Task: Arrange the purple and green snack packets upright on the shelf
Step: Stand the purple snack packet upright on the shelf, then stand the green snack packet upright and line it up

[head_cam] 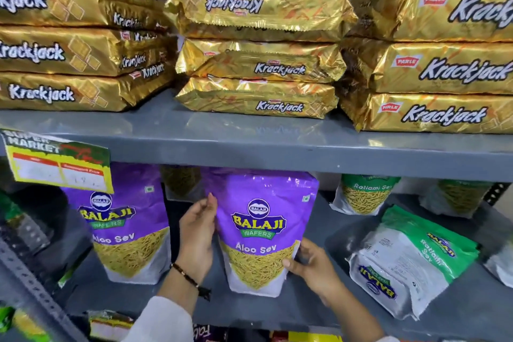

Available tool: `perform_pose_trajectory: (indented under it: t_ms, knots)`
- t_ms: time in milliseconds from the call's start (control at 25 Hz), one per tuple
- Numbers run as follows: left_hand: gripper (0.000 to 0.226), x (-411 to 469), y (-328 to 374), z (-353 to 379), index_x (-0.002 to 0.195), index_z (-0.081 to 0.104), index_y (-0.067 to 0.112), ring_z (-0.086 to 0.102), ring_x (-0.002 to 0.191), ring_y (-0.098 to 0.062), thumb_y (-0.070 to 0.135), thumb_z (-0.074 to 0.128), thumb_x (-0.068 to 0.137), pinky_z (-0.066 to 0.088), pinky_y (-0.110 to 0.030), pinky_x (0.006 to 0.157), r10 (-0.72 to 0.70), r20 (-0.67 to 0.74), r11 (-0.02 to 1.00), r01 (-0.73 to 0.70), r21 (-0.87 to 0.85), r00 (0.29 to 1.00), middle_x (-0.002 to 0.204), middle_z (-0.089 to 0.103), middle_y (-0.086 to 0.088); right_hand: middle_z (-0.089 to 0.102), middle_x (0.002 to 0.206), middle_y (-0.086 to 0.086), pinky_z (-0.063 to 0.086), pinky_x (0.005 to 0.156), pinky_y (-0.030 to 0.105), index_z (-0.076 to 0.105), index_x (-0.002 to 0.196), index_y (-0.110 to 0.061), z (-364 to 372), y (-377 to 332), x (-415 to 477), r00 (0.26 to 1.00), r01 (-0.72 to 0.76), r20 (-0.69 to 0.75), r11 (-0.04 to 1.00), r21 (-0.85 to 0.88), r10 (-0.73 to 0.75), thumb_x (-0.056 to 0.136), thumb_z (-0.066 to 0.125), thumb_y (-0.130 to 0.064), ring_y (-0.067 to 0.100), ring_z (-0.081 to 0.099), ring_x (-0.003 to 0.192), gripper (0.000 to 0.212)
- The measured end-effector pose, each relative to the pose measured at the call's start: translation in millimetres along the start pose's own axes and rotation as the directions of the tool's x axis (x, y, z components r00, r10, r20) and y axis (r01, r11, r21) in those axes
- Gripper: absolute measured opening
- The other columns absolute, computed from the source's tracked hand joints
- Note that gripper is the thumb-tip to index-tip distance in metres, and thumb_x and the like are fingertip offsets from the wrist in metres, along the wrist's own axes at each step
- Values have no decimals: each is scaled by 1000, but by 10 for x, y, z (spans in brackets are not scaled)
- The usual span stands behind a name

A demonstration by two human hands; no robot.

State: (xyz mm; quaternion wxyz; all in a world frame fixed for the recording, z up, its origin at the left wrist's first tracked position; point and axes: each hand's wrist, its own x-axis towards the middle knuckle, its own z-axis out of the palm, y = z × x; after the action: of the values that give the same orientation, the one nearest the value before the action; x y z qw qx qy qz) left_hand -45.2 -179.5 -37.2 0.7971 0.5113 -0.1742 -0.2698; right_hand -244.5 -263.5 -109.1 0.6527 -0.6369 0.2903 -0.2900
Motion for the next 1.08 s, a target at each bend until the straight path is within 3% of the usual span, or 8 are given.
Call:
perform_pose_trajectory:
  t_ms: [120, 240, 320, 440, 560, 720, 960, 1080]
  knots:
    - [8, -62, 3, -53, 76, 59, 25, 52, 57, 3, 26, 60, 83, 43, -17, 60, 158, -62, 987, -159, -11, 985, 60, 64, 15, 74, 102, -5, 54, 78, 24, 59, 110, -17, 28, -105, -103, 999, 26, -27, 1000, 3, -26, 67, 74, -10, 13, 67, 99, 46]
    - [7, -520, -61, -31, 91, 47, 34, 53, 84, -1, 31, 52, 88, 41, -17, 80, 579, -193, 815, -557, 158, 792, 90, 59, 22, 72, 81, -1, 53, 71, 16, 58, 106, -6, -176, -241, -256, 944, 113, -312, 994, -8, -110, 70, 70, 8, 4, 66, 77, 41]
    - [13, -918, -126, 266, 92, 48, 36, 50, 88, -11, 46, 49, 85, 38, -22, 84, 694, 67, 693, -690, 210, 717, 97, 51, 20, 69, 59, -6, 48, 58, 9, 62, 87, -4, -558, -384, -396, 860, 127, -492, 991, -51, -135, 76, 60, 14, 0, 61, 59, 21]
    - [18, -1208, -433, 1006, 96, 56, 32, 53, 86, 1, 43, 49, 85, 39, -11, 80, 441, 631, 588, -737, 334, 638, 93, 54, 29, 63, 51, -6, 44, 55, 13, 61, 62, -12, -1418, -446, -620, 712, 66, -691, 992, -107, -122, 80, 54, 11, 3, 54, 51, 30]
    - [27, -994, -945, 1814, 100, 62, 17, 55, 91, -7, 36, 51, 84, 39, -18, 82, -21, 668, 695, -469, 545, 744, 97, 62, 5, 51, 46, 3, 43, 57, 27, 55, 49, -14, -2208, -208, -778, 606, -161, -791, 987, -17, 86, 77, 63, -1, 18, 46, 45, 32]
    - [28, -571, -1598, 2141, 62, 46, 21, 48, 87, -18, 31, 49, 88, 41, -29, 79, -535, 360, 500, -58, 864, 764, 78, 51, -4, 54, 59, 15, 45, 40, 25, 52, 71, -7, -2602, 127, -885, 616, -337, -646, 892, 302, 451, 79, 70, -21, 23, 52, 42, 24]
    - [36, -512, -1978, 1932, 92, 67, -8, 59, 102, -32, 20, 74, 70, 41, -51, 101, -649, 325, 701, 376, 606, 688, 88, 72, -15, 63, 74, 12, 53, 40, 31, 54, 90, -9, -2802, 111, -806, 736, -275, -417, 799, 535, 533, 87, 56, -10, 20, 64, 46, 4]
    - [15, -986, -1861, 1947, 63, 73, 6, 59, 77, -18, 15, 83, 55, 51, -29, 77, -436, 233, 792, 247, 558, 869, 62, 70, -3, 64, 78, 8, 50, 44, 28, 54, 86, -15, -2864, 16, -897, 777, -221, -463, 873, 434, 427, 88, 54, -6, 19, 63, 53, 9]
